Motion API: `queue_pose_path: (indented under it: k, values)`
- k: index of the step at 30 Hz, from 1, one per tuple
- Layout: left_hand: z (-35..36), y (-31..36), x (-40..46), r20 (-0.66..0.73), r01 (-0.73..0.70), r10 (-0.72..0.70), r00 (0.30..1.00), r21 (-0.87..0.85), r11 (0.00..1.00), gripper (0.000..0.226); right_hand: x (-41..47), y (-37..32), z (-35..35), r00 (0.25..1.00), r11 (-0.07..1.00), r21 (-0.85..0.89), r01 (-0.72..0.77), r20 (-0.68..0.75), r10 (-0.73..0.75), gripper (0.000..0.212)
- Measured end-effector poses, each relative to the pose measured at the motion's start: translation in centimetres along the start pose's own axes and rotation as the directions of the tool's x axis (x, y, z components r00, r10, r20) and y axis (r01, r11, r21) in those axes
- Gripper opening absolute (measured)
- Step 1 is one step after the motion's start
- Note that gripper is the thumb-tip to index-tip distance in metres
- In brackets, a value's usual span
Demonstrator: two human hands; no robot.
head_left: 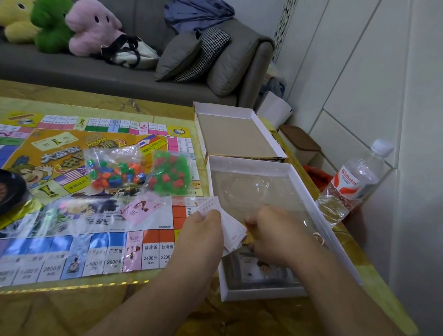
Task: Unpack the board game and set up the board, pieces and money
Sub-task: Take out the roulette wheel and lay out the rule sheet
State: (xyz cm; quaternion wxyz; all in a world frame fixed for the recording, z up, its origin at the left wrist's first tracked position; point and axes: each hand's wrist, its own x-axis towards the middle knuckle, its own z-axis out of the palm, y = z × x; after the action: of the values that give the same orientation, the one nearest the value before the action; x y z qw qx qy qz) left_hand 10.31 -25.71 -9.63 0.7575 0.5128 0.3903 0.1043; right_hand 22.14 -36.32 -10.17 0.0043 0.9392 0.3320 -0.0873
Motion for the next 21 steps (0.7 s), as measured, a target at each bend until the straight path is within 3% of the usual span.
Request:
queue_pose_path:
  k: [5, 16, 21]
  values:
    - [0.0, 0.0, 0.0, 0.001, -0.005, 0.005, 1.0, -0.007, 1.0, 0.012, -0.1, 0.0, -0.3, 1.0, 0.999, 0.031, -0.02, -0.006, 0.02, 0.024]
    - [0.0, 0.1, 0.2, 0.002, 0.006, -0.006, 1.0, -0.021, 1.0, 0.012, 0.5, -0.3, -1.1, 0.999, 0.998, 0.058, 0.029, 0.019, -0.03, 0.043]
    - [0.0, 0.0, 0.4, 0.018, -0.012, 0.013, 1.0, -0.019, 1.0, 0.01, 0.1, -0.1, -1.6, 0.999, 0.993, 0.116, 0.008, 0.033, -0.012, 0.042]
